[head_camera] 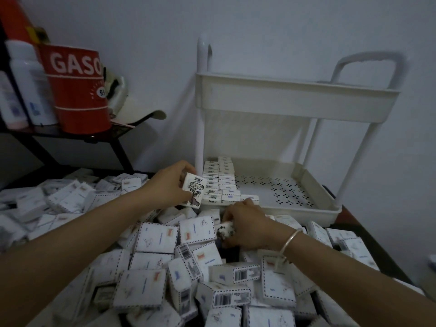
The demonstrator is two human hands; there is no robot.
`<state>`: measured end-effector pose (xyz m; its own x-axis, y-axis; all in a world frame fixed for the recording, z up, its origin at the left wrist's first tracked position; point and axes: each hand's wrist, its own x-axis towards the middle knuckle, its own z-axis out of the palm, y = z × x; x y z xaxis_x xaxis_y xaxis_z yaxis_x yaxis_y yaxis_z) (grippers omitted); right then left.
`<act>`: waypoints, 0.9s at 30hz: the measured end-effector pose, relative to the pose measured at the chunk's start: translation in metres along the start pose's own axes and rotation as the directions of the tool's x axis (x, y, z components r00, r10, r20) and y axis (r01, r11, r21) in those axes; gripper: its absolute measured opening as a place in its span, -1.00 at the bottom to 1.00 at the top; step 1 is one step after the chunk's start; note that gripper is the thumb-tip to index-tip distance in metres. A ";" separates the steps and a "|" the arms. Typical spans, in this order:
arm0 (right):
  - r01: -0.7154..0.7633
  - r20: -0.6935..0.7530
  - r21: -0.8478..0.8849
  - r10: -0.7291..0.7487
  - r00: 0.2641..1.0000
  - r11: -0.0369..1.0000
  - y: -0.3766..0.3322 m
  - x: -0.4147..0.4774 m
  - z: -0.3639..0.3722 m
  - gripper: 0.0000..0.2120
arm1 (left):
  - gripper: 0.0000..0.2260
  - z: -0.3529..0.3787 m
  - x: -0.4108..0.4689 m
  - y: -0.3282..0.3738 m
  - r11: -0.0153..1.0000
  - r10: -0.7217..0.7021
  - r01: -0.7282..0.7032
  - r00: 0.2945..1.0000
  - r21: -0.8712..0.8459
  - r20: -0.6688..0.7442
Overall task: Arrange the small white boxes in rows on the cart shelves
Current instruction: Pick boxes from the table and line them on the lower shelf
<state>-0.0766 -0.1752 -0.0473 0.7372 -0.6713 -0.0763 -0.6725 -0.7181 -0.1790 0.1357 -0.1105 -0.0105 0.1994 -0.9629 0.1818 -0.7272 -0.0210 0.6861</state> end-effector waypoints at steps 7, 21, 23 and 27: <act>0.018 -0.126 0.282 0.018 0.992 0.959 0.012 -0.010 -0.037 -0.64 | -0.64 0.000 0.005 0.013 0.999 0.040 -0.040 0.999 -0.011 0.022; 0.000 -0.261 0.475 0.140 0.955 0.880 0.042 -0.006 -0.051 -0.78 | -0.84 0.014 0.033 0.043 0.990 0.110 -0.106 0.993 -0.090 0.041; -0.008 -0.265 0.473 0.151 0.952 0.881 0.048 -0.001 -0.051 -0.73 | -0.77 0.013 0.040 0.048 0.987 0.098 -0.091 0.994 -0.136 0.046; -0.004 -0.282 0.550 0.191 0.940 0.835 0.063 0.013 -0.053 -0.66 | -0.70 0.009 0.062 0.063 0.974 0.218 -0.220 0.975 0.045 0.047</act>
<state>-0.1131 -0.2388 -0.0080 0.5467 -0.8198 0.1705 -0.5290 -0.4960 -0.6886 0.0957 -0.1738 0.0377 0.0052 -0.9559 0.2937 -0.7821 0.1792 0.5968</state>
